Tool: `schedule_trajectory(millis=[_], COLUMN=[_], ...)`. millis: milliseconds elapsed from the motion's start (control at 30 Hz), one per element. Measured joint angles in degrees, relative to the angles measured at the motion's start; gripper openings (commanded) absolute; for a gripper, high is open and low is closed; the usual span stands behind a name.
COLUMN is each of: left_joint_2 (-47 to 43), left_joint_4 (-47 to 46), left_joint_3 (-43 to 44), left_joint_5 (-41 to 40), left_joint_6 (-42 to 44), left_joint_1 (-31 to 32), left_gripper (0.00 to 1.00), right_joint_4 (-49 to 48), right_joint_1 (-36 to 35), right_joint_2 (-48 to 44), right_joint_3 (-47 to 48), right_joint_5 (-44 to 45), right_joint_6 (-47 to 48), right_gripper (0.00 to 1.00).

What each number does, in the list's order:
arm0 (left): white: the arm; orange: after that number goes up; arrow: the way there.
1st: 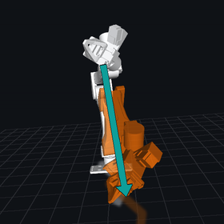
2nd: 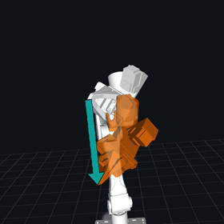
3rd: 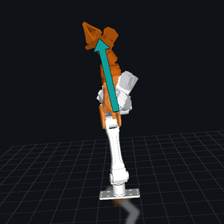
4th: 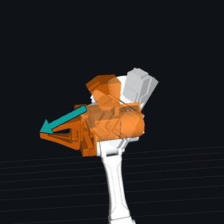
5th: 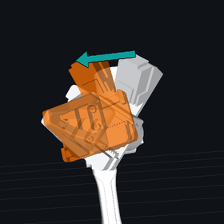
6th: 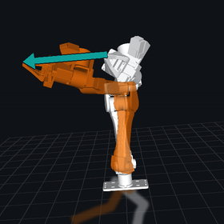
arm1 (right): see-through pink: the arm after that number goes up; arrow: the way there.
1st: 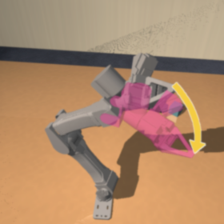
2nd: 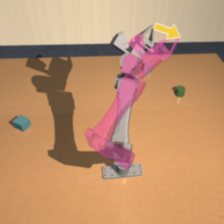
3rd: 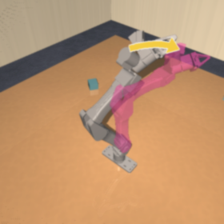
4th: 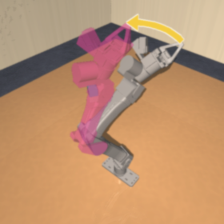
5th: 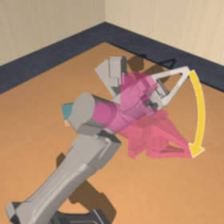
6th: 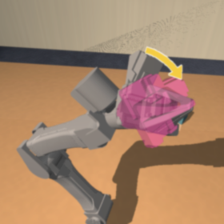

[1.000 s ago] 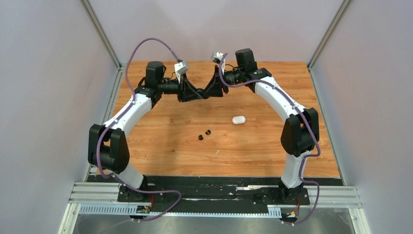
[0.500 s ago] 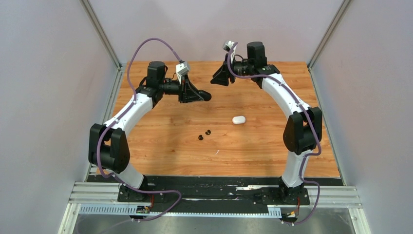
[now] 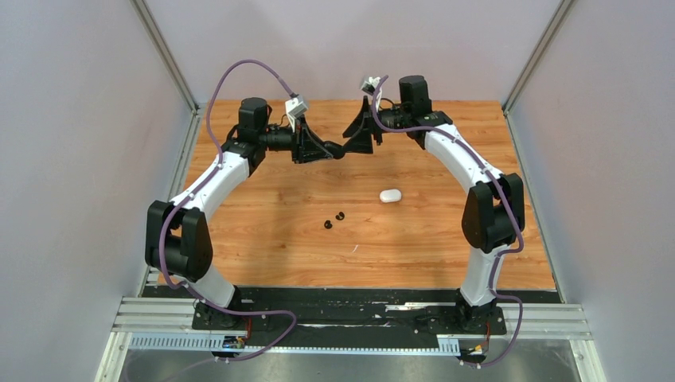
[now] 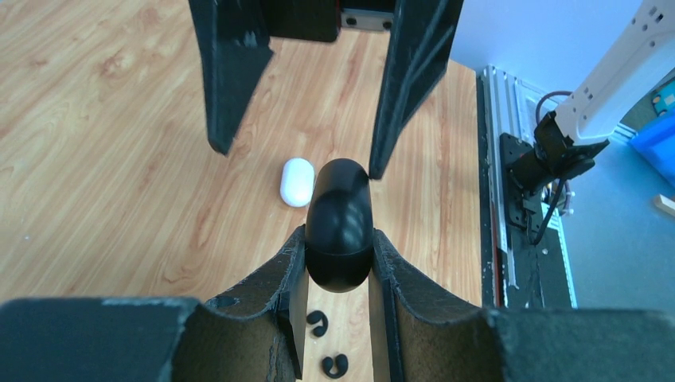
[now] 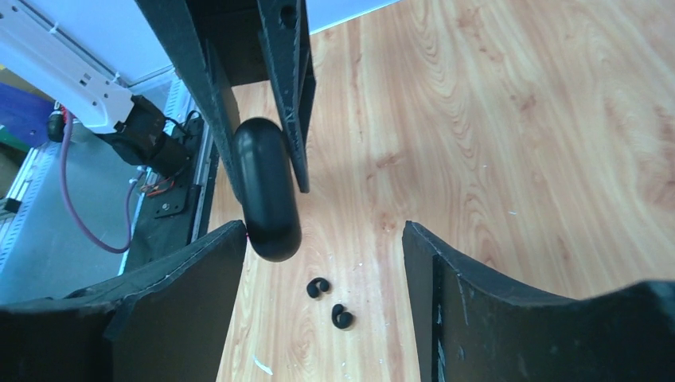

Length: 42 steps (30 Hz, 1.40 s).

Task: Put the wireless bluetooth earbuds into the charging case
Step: Open the charging case.

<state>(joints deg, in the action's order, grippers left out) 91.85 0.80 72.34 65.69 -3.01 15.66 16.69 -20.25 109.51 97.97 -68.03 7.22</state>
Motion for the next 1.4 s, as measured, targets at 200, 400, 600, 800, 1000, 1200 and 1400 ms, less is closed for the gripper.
schedule_trajectory(millis=[200,400,600,800,1000,1200,1400], left_joint_2=[0.20,0.42,0.74,0.90,1.03,1.03,1.03], left_joint_4=[-3.91,-4.59,-4.26,-2.86,-1.31,-1.09,-2.91], left_joint_3=[-0.07,-0.07,0.11,0.42,0.48,0.48,0.42], left_joint_5=[0.20,-0.07,-0.61,-0.79,0.22,1.05,0.28], left_joint_6=[-3.45,-4.15,-2.95,-1.42,-1.14,-1.16,-3.17], left_joint_1=[0.00,-0.39,-0.63,-0.63,-0.52,0.13,0.11], left_gripper=[0.00,0.00,0.00,0.00,0.00,0.00,0.00], right_joint_4=[0.13,0.24,0.07,-1.03,-3.65,-4.37,-5.05], right_joint_1=[-1.11,-1.53,-1.44,-0.79,0.04,0.52,0.46], right_joint_2=[0.02,0.72,1.11,1.20,1.20,1.20,1.20], right_joint_3=[-0.66,-0.09,0.42,0.46,0.46,0.46,0.42], right_joint_5=[-0.83,-0.55,0.07,0.04,0.74,1.46,1.20], right_joint_6=[-0.09,-0.46,-2.89,-5.62,-7.80,-8.31,-8.31], right_gripper=[0.61,0.44,0.44,0.47,0.46,0.42,0.39])
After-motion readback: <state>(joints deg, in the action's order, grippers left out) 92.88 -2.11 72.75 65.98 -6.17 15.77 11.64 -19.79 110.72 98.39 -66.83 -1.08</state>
